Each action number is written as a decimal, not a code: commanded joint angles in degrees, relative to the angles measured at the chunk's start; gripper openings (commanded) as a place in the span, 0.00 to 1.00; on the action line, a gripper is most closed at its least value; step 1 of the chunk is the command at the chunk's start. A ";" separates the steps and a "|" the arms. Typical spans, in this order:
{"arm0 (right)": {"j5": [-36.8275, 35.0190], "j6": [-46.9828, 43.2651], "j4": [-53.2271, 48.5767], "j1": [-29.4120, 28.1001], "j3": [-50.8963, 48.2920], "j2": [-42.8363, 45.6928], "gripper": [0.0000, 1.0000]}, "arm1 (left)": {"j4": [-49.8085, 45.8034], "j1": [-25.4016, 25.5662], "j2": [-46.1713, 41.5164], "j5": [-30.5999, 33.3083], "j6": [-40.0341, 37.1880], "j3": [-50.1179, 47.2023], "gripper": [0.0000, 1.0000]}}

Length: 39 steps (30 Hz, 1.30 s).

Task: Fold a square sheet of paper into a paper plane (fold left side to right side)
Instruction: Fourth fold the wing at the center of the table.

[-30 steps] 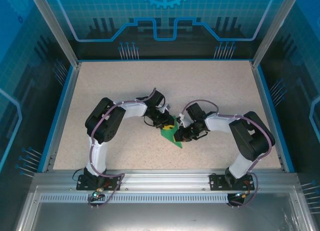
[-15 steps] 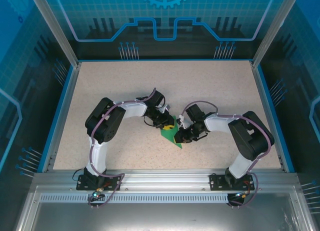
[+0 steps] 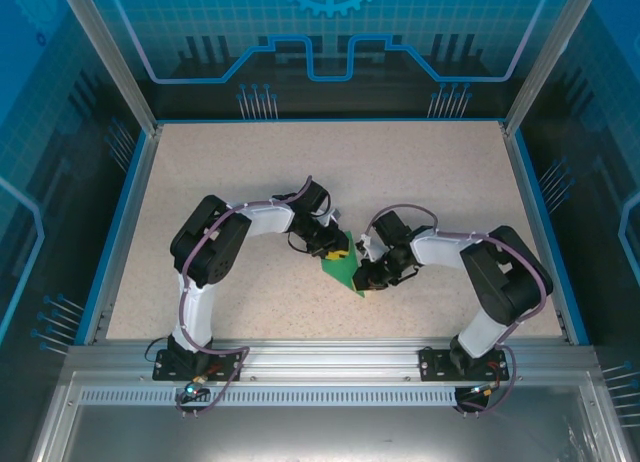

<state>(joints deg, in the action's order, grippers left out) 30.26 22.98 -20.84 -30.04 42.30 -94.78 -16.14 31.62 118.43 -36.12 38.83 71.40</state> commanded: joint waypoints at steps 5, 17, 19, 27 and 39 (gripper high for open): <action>-4.62 -0.37 -15.38 -2.13 -3.01 0.86 0.15 | -4.22 -0.76 2.90 4.79 -1.56 -2.68 0.22; -4.97 -0.86 -17.99 -1.63 -2.05 7.25 0.14 | -4.48 -0.96 2.86 4.49 -1.74 -2.18 0.22; -2.73 -0.18 -15.90 -0.48 -2.13 10.93 0.14 | -4.44 -0.96 2.68 4.39 -1.73 -2.06 0.22; 3.72 5.46 -3.01 2.27 -1.33 10.67 0.10 | -4.28 -0.81 2.52 4.06 -1.47 -1.78 0.23; -2.47 7.92 0.61 2.43 1.71 -2.28 0.04 | -2.57 -0.64 1.36 2.42 -1.08 -1.55 0.23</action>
<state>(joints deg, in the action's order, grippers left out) 29.50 29.91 -19.77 -28.36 43.75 -95.13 -15.99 31.57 118.43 -37.21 38.48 71.20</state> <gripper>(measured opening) 0.055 0.226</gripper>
